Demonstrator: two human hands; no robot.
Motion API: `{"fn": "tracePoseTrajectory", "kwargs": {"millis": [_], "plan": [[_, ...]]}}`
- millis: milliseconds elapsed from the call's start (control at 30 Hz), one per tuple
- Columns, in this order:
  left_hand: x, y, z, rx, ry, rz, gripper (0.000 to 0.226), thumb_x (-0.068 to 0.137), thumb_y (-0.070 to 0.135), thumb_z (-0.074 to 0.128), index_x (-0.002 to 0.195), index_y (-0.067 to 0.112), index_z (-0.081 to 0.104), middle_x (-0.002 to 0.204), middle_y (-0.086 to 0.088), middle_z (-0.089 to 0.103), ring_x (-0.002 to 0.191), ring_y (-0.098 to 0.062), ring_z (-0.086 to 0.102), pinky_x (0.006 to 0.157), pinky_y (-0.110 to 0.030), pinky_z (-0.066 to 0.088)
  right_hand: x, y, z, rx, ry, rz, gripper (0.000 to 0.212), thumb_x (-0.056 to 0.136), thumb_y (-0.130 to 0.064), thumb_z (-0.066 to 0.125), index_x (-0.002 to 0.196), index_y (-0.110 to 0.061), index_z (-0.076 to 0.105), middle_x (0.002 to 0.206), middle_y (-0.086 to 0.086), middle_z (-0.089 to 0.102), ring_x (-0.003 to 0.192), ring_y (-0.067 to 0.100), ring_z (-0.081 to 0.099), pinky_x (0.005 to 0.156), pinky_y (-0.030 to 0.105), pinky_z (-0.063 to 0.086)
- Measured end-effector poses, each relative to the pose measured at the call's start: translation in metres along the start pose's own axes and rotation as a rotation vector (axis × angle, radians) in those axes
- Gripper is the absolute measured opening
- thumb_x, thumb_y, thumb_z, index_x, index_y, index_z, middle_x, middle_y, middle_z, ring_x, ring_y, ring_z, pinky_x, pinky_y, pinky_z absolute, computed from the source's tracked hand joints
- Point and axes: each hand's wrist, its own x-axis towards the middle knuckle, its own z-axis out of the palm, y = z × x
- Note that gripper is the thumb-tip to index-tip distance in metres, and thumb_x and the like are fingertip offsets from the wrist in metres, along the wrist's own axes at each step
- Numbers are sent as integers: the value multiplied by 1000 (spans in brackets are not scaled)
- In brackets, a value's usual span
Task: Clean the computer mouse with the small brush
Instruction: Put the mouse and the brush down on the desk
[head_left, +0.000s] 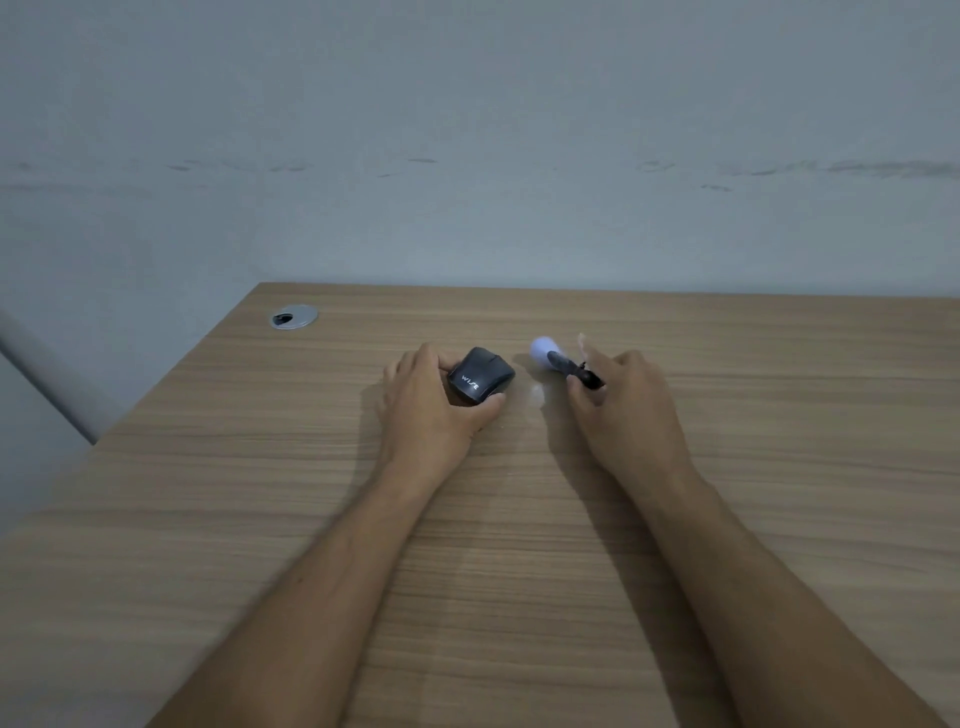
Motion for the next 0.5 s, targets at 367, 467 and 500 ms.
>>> {"fn": "tracePoseTrajectory", "kwargs": {"millis": [367,467,500], "plan": [[6,-1,8,229,-93,-2,82,62,92,78,91,19,54,105,4,61,112,-22,58,114,-47,39,-10,-20,0,-224,-149,71,70,106,-61,53,164,-24,46,130,6,67,126,31,63,100,48,56],[5,7,1,187,-141,-12,85,66,97,71,99,20,63,112,6,62,115,-17,59,107,-40,45,-7,-18,0,-109,-50,60,63,106,-67,46,138,-17,67,105,6,77,107,34,72,87,43,55],[5,10,-4,111,-172,-36,83,76,92,69,115,18,65,126,6,62,125,-17,59,106,-36,46,-4,-14,-2,-28,14,61,52,110,-58,46,124,-15,73,102,9,78,105,38,72,86,43,53]]}}
